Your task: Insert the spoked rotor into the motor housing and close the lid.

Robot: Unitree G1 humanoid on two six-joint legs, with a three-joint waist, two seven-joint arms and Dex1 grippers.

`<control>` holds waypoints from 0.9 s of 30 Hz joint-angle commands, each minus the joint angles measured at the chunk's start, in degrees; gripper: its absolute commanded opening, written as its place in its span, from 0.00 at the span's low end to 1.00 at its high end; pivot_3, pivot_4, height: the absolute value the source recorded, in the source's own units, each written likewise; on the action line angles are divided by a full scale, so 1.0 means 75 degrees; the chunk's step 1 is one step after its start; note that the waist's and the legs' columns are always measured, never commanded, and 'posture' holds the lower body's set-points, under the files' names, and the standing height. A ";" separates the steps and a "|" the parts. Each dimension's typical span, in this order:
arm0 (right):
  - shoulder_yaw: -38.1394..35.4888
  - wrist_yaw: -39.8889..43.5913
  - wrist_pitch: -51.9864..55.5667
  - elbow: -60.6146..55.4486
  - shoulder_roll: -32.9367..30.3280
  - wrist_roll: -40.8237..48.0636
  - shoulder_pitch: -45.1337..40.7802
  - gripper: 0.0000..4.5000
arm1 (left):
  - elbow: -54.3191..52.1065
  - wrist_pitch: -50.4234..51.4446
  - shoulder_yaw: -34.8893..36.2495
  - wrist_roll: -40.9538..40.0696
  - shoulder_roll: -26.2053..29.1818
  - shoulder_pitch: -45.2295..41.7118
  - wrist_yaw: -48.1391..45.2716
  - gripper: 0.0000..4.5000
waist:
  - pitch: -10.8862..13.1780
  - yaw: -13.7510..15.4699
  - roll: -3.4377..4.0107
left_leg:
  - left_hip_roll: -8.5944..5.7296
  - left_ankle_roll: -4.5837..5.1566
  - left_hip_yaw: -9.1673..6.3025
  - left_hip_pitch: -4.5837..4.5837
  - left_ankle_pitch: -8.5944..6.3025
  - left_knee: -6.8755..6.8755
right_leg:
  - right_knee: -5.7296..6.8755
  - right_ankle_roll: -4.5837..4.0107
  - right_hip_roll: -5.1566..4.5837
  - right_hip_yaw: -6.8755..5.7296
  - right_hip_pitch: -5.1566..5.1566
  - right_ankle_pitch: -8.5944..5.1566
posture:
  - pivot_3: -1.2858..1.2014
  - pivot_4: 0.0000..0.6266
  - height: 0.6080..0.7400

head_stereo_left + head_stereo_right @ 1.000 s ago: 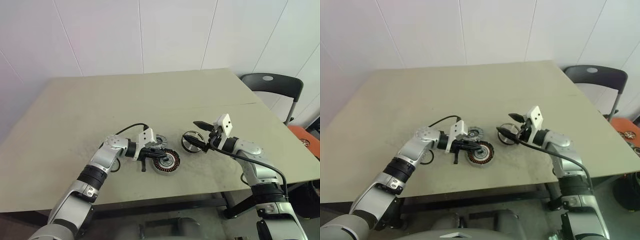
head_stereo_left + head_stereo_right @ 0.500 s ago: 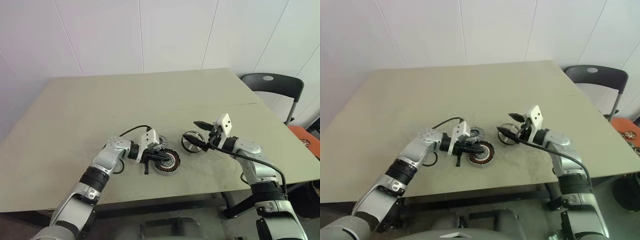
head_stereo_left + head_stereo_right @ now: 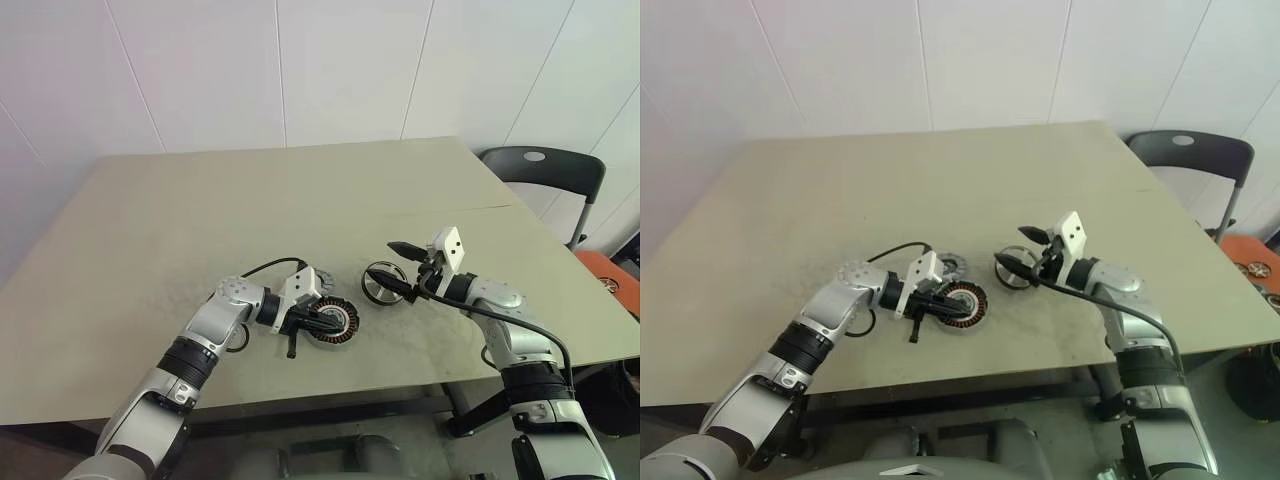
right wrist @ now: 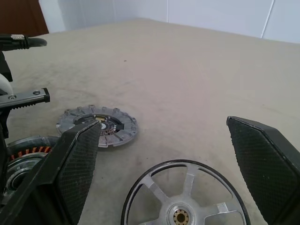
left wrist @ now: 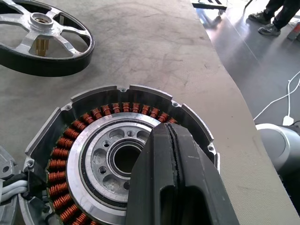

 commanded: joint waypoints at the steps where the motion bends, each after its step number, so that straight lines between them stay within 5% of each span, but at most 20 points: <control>1: -0.0049 0.0045 -0.0149 -0.0025 0.0060 0.0014 -0.0283 1.00 | 0.0103 -0.0348 0.0403 -0.0063 -0.0176 -0.0159 0.0373 0.01 | 0.0000 0.0006 0.0000 | 0.0000 0.0000 0.0000 0.0000 0.0000 0.0001 | 0.0000 0.0002 -0.0001 0.0000 0.0001 -0.0001 | 0.52 0.00 1.00; 6: -0.0068 0.0075 -0.0181 0.0148 0.0070 0.0000 -0.0324 1.00 | -0.0516 0.0503 0.1386 -0.1370 -0.0725 -0.0385 0.0495 0.01 | 0.0001 0.0005 -0.0001 | -0.0001 0.0000 0.0001 -0.0012 0.0000 0.0001 | -0.0005 -0.0003 -0.0004 0.0001 -0.0005 0.0003 | 0.52 0.00 1.00; 15: -0.0106 0.0044 -0.0186 0.0162 0.0102 -0.0023 -0.0252 1.00 | -0.0567 0.0717 0.1010 -0.1032 -0.0451 -0.0279 0.0390 0.01 | 0.0001 -0.0015 -0.0001 | -0.0011 0.0003 0.0000 -0.0006 -0.0002 -0.0008 | -0.0003 -0.0001 0.0004 0.0001 -0.0006 0.0005 | 0.52 0.00 1.00; 21: -0.0306 0.0015 0.0226 -0.0047 0.0047 0.0291 -0.0201 1.00 | -0.0014 -0.0169 0.1626 -0.0784 -0.0766 -0.0424 0.1603 0.01 | 0.0002 0.0025 -0.0001 | -0.0005 0.0003 0.0000 -0.0008 -0.0002 -0.0006 | -0.0005 -0.0004 -0.0004 0.0001 -0.0005 0.0005 | 0.52 0.00 1.00; 27: -0.0661 0.0023 0.1698 -0.0540 -0.0566 0.0782 0.0300 1.00 | -0.1616 0.0233 0.2103 -0.1497 -0.0359 0.0815 0.1487 0.01 | 0.0001 -0.0002 0.0000 | -0.0004 0.0010 0.0004 -0.0012 -0.0007 -0.0021 | -0.0016 -0.0004 -0.0009 0.0005 -0.0007 0.0008 | 0.52 0.00 1.00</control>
